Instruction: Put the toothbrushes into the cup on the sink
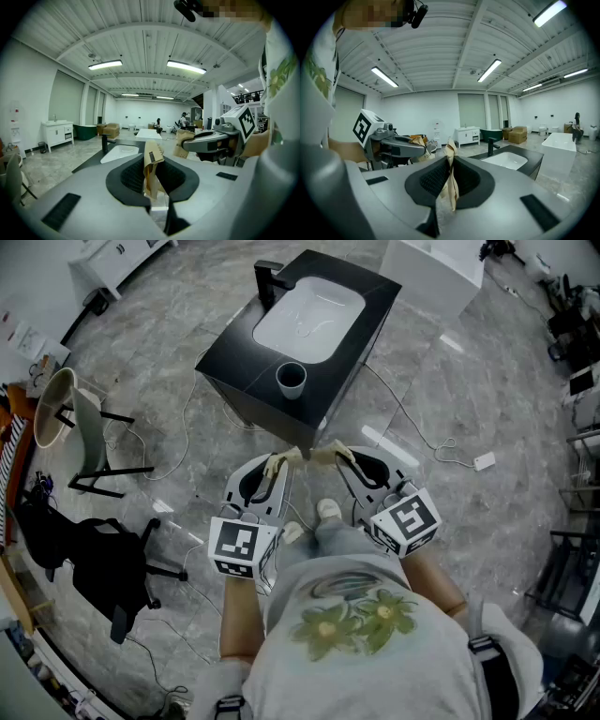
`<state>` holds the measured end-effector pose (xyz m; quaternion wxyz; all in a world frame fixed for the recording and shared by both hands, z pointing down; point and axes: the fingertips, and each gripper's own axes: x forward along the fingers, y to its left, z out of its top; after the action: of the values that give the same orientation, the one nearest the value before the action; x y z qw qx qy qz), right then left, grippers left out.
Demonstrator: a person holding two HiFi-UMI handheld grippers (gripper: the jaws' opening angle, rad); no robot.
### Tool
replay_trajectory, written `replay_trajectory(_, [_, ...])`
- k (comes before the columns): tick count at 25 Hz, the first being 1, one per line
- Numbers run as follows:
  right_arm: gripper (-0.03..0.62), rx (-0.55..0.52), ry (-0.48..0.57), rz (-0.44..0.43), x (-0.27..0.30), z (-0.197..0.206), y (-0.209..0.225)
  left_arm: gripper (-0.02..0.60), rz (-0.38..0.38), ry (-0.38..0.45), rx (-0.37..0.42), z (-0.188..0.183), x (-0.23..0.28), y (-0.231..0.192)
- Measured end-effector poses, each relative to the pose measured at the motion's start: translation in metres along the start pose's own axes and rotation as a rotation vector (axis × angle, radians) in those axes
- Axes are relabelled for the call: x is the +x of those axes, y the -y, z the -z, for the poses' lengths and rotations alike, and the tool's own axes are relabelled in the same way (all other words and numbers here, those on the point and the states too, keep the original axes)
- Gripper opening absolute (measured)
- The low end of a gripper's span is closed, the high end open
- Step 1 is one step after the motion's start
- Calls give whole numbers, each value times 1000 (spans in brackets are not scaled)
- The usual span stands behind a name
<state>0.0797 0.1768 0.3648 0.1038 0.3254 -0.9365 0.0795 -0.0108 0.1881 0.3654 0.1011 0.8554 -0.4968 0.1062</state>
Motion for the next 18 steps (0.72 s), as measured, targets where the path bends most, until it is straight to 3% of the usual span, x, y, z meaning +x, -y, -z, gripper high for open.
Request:
replay_trajectory(6, [57, 0, 12, -3, -5, 1, 17, 67, -3, -3, 20, -4, 10, 6])
replay_trajectory(18, [58, -15, 49, -81, 0, -11, 51, 67, -81, 13, 29, -24, 38, 7])
